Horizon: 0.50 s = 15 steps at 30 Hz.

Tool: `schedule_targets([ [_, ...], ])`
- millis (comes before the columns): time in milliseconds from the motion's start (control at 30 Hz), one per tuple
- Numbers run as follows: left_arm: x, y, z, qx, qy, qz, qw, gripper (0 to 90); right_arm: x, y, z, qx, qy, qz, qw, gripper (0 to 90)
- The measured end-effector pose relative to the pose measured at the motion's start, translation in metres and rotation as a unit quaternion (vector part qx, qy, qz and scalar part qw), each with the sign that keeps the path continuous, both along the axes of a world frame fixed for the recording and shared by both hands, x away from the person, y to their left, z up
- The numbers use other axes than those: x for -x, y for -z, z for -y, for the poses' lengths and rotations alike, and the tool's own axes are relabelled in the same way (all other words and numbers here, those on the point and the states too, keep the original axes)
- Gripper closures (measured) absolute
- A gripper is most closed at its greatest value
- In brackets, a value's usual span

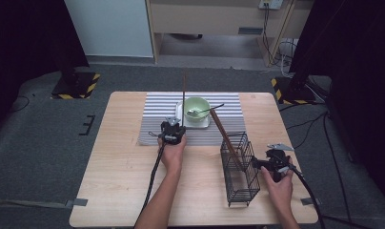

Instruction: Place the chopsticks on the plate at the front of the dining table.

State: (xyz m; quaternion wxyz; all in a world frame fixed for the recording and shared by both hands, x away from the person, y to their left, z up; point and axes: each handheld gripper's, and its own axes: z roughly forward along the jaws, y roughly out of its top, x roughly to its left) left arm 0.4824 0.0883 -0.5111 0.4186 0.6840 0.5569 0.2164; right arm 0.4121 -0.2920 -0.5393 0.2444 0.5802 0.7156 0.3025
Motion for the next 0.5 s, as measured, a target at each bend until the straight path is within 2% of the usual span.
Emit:
schedule_targets([
  [167, -0.0005, 0.0046, -0.0037, 0.001, -0.006, -0.014, 0.9999, 85.9, 0.0001, 0.0000, 0.0000, 0.000, -0.001, 0.000, 1.0000, 4.1],
  [500, -0.0003, 0.0073, -0.0099, 0.011, -0.016, -0.020, 0.9996, 85.9, 0.0002, 0.0000, 0.0000, 0.000, -0.001, 0.000, 1.0000, 4.1],
])
